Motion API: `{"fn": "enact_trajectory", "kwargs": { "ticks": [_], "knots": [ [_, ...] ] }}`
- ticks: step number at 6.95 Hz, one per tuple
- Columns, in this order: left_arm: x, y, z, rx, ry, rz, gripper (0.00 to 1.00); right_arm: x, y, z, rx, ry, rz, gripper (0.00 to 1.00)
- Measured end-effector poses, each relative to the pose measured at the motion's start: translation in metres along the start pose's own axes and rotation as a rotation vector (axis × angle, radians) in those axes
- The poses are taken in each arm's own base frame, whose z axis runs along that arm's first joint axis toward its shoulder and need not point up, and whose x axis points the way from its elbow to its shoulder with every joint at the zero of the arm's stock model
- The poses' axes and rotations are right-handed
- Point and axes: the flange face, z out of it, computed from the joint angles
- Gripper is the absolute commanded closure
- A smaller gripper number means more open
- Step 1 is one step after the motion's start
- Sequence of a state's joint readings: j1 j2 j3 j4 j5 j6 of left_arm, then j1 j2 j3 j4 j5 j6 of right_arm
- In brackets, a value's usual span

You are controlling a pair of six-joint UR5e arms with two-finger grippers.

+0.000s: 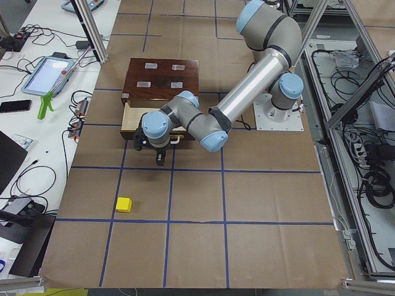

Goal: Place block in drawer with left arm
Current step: 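Release the handle and move the left gripper over the yellow cube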

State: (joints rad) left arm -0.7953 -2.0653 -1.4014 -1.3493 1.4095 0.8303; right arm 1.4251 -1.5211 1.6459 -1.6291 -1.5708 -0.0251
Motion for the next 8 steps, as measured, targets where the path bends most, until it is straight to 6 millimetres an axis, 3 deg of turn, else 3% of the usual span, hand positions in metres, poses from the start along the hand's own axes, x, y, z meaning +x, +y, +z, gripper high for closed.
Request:
{"fn": "enact_trajectory", "kwargs": {
  "ticks": [2, 4, 6, 8],
  "knots": [
    [0.001, -0.005, -0.034, 0.018, -0.03, 0.006, 0.01, 0.0, 0.0, 0.0, 0.0, 0.0, 0.0, 0.0],
    [-0.012, -0.021, -0.069, 0.039, -0.102, 0.015, 0.01, 0.0, 0.0, 0.0, 0.001, 0.0, -0.001, 0.0],
    [-0.05, -0.056, -0.082, 0.068, -0.158, 0.022, 0.01, 0.0, 0.0, 0.0, 0.0, 0.0, -0.001, 0.0],
    [-0.095, -0.095, -0.076, 0.084, -0.18, 0.026, 0.01, 0.0, 0.0, 0.0, 0.0, 0.0, -0.001, 0.0]
  ]
}}
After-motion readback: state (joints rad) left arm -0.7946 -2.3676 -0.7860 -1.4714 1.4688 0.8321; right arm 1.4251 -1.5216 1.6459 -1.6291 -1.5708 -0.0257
